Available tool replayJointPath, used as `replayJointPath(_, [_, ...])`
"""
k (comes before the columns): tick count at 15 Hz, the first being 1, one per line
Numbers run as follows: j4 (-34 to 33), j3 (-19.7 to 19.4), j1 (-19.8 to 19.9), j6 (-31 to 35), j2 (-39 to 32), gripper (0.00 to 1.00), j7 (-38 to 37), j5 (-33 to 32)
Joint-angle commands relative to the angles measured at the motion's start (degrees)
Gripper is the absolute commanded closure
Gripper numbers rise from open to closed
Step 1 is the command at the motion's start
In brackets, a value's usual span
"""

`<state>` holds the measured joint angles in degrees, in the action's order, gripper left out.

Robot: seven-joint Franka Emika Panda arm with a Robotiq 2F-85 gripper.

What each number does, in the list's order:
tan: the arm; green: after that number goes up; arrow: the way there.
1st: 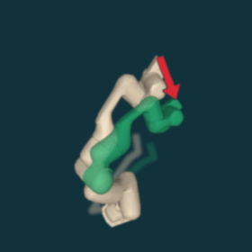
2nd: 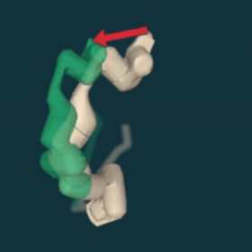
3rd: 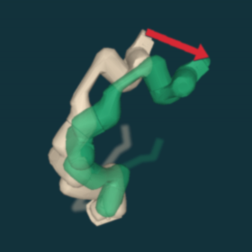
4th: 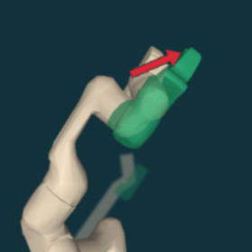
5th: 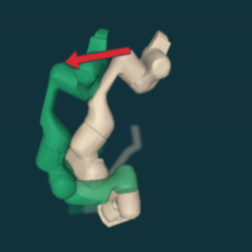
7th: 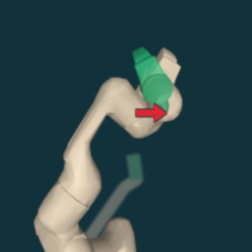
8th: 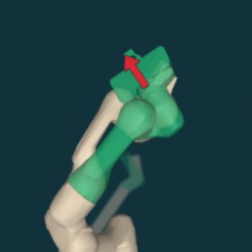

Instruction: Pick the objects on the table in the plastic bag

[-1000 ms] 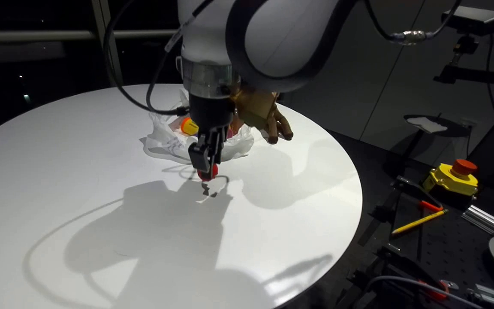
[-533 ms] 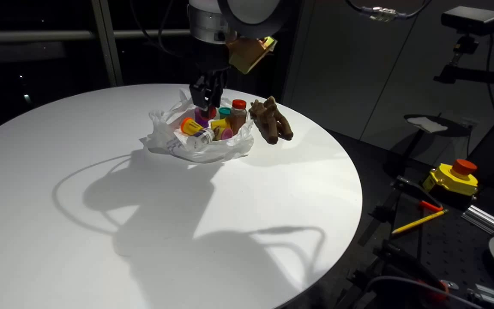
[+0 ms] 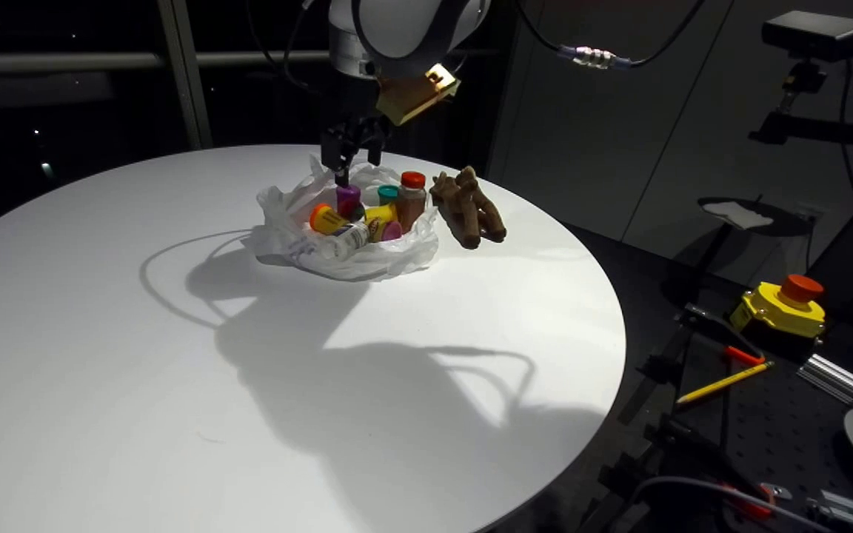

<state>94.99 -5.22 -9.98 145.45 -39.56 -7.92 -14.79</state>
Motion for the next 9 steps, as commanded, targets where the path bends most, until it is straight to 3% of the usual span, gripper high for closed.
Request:
replayJointPath(1, [1.7,0.1,0.7,-1.9,4.9,0.00,-0.5,1.4])
replayJointPath(5, [10.9,-3.8,-0.3,-2.6,14.5,0.00,-5.3,-2.0])
replayJointPath(9, [20.0,-5.3,2.2,-4.7,23.5,0.00,-7.5,-3.4])
